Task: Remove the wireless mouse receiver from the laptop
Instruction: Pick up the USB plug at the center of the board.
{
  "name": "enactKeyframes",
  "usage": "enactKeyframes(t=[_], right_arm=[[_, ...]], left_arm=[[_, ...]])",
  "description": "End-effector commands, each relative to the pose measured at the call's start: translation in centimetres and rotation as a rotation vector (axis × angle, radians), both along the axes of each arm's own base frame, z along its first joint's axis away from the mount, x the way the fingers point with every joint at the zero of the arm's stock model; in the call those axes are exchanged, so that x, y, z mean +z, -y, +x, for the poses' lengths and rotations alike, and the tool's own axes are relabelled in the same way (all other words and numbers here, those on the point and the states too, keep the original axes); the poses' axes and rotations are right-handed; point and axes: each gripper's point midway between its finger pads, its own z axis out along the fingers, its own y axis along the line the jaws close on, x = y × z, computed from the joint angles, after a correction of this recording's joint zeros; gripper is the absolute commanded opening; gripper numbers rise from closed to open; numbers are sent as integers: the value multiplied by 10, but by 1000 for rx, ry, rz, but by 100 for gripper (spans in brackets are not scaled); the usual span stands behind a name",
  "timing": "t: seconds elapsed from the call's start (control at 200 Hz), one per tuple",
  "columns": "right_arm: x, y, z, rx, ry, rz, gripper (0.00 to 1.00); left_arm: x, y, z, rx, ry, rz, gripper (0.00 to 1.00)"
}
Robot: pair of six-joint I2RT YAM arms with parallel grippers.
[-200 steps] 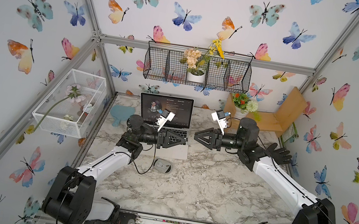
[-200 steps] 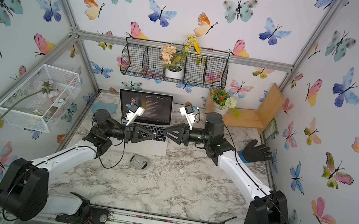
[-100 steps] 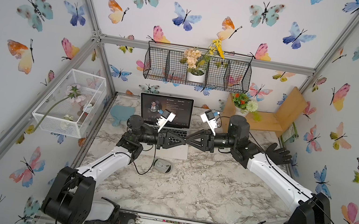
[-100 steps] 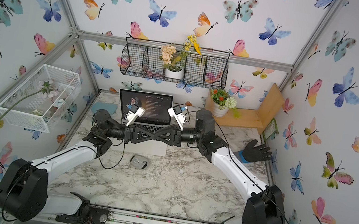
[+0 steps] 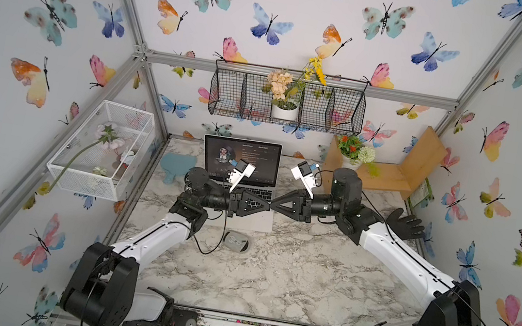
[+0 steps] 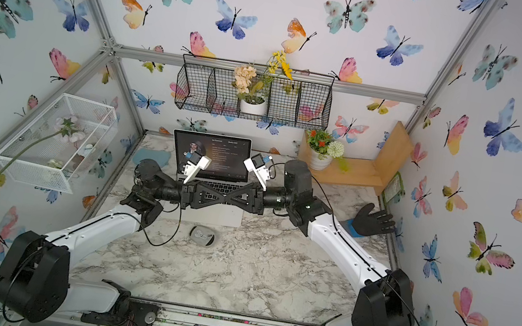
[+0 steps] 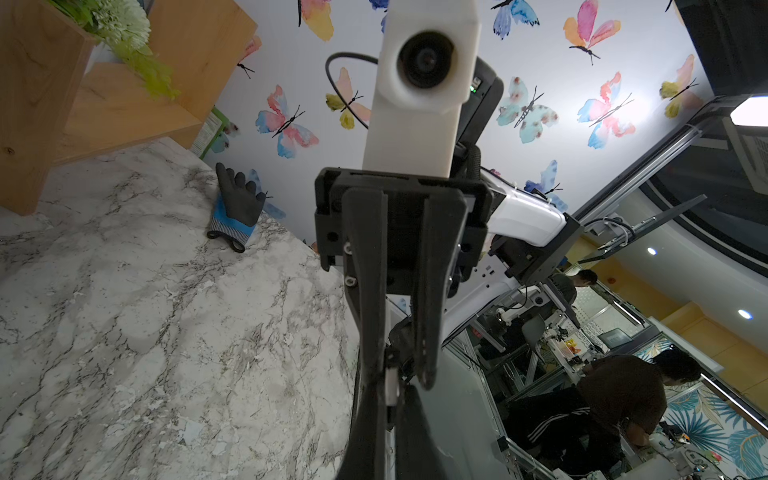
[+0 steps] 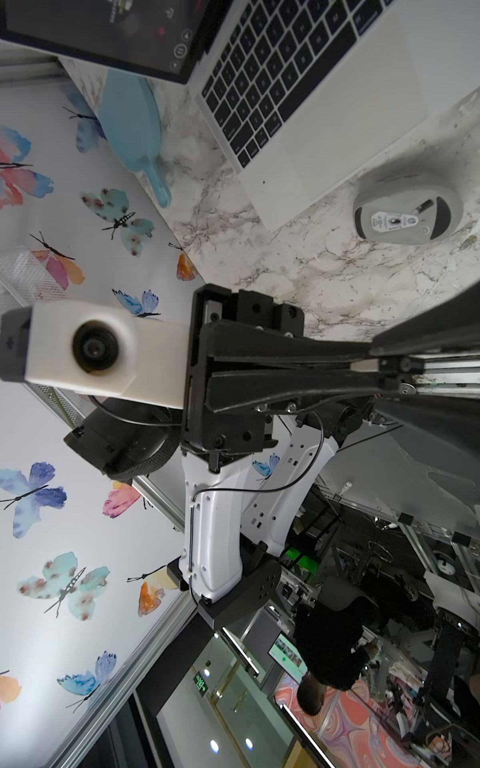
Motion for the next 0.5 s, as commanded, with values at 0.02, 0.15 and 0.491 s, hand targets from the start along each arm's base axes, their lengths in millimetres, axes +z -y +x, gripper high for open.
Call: enactKeyframes(t=[0.02,0.15,0.491], right_arm=[[8,-3,2,3,22,12,14],[6,-3,3,0,16,8,11],[5,-5,6,-4,10,0,2]], left_arm=[[17,0,-3,7,77,-24,0],[18,0,-2,11,79,-25,0],[18,0,0,27,79,-27,0]])
